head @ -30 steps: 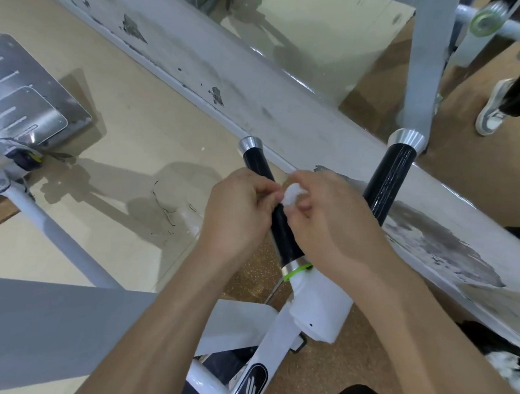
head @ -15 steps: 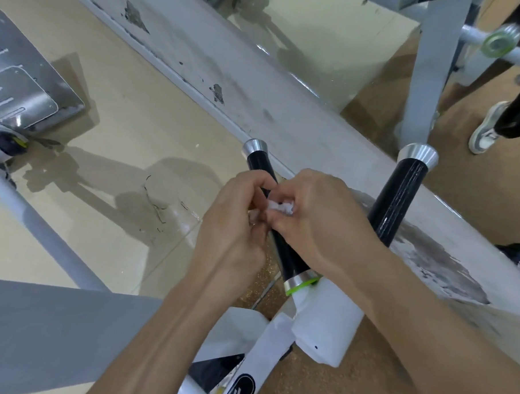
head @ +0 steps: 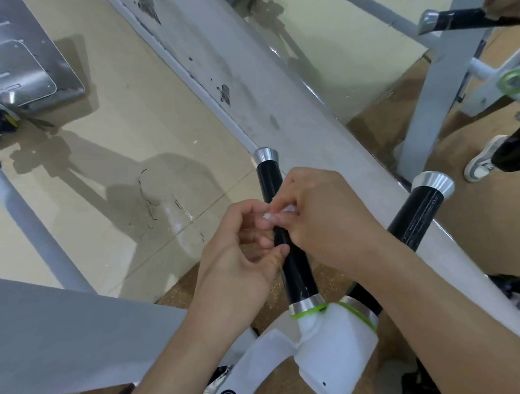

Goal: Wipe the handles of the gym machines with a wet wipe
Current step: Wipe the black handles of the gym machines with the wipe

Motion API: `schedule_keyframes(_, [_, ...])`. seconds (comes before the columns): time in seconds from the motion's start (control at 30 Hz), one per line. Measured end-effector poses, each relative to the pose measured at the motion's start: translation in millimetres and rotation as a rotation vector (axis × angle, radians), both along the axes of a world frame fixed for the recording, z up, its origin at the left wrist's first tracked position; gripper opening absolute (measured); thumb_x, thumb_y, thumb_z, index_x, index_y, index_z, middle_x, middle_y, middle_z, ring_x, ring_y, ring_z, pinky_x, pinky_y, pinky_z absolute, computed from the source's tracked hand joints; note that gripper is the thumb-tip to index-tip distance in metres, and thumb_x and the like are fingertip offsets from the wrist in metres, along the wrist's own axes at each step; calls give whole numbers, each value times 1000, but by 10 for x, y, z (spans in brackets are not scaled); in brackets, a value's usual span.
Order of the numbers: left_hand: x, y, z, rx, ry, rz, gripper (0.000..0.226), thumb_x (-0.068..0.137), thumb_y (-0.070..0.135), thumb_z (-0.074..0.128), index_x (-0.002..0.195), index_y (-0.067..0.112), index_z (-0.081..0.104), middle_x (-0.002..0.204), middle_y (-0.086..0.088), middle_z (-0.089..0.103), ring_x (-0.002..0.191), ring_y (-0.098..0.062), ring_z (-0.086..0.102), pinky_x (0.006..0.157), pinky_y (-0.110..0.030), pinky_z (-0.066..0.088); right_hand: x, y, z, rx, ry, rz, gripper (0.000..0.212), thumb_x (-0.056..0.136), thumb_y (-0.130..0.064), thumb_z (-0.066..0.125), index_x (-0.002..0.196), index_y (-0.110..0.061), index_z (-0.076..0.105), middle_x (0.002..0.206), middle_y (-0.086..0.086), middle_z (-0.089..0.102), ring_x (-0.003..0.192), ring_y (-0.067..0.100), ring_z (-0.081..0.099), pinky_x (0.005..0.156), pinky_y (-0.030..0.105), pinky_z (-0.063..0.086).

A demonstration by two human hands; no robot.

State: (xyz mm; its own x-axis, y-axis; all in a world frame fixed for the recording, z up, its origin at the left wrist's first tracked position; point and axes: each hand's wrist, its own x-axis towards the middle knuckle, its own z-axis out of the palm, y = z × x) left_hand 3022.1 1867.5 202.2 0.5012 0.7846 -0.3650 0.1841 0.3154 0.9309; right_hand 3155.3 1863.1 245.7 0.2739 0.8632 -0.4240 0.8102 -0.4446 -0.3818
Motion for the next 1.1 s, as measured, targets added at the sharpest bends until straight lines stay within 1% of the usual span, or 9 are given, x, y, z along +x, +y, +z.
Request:
schedule_keyframes(0.1, [-5,6,-12,-5,6,-15,54,75,-3,72,97,44,56,91,19,57,76,-8,57,72,-22,54,51,210,-138,70,-43,-109,7,83,-24,68,84,-24,75,86,-8,58,85,10,59,78,27,47])
schedule_keyframes(0.2, [1,11,-3,-19,6,-15,51,73,-3,74,91,41,58,87,18,58,74,-6,57,72,-24,54,168,118,-64,76,70,-167,11,79,-20,71,71,-27,73,69,-12,55,65,-4,53,58,8,38])
schedule_keyframes(0.3, [18,5,-27,-26,24,11,50,71,-6,74,85,39,56,79,15,58,72,-5,56,74,-27,55,115,-26,-4,-12,95,-60,12,79,-20,71,71,-29,73,68,-12,55,62,-1,52,55,9,37])
schedule_keyframes(0.43, [42,5,-20,4,37,-5,43,72,-7,72,86,32,60,78,10,59,70,-3,55,72,-24,53,96,196,-249,140,-13,-138,5,79,-23,72,75,-24,74,74,-11,46,74,7,50,66,20,41])
schedule_keyframes(0.6, [29,-28,10,101,52,-39,44,75,-6,71,96,32,66,85,7,58,78,-4,57,75,-18,53,265,247,-248,121,96,-235,9,76,-27,76,70,-25,70,66,-14,56,61,-1,53,52,4,36])
schedule_keyframes(0.77, [30,0,-29,151,90,-34,40,73,-5,73,91,31,70,81,8,59,77,-9,60,73,-18,53,217,182,-264,139,51,-160,8,80,-22,71,74,-22,66,80,-9,52,71,4,48,64,20,36])
schedule_keyframes(0.93, [15,18,10,141,85,-63,40,75,-4,73,91,32,71,83,11,59,78,-7,60,72,-13,52,274,538,-418,226,-5,-236,5,84,-10,64,82,-9,69,62,-17,42,65,-15,48,56,0,33])
schedule_keyframes(1.03, [10,42,12,140,79,-75,41,74,-6,73,89,32,71,85,14,58,77,-7,60,69,-10,50,332,446,-405,176,84,-224,5,81,-17,70,78,-13,68,65,-17,47,59,-5,50,49,1,33])
schedule_keyframes(1.1, [17,51,-5,102,68,-64,41,73,-7,74,87,32,71,82,10,59,75,-6,59,67,-8,49,338,441,-419,163,132,-213,7,81,-16,71,79,-10,68,63,-16,47,55,-13,50,49,0,33])
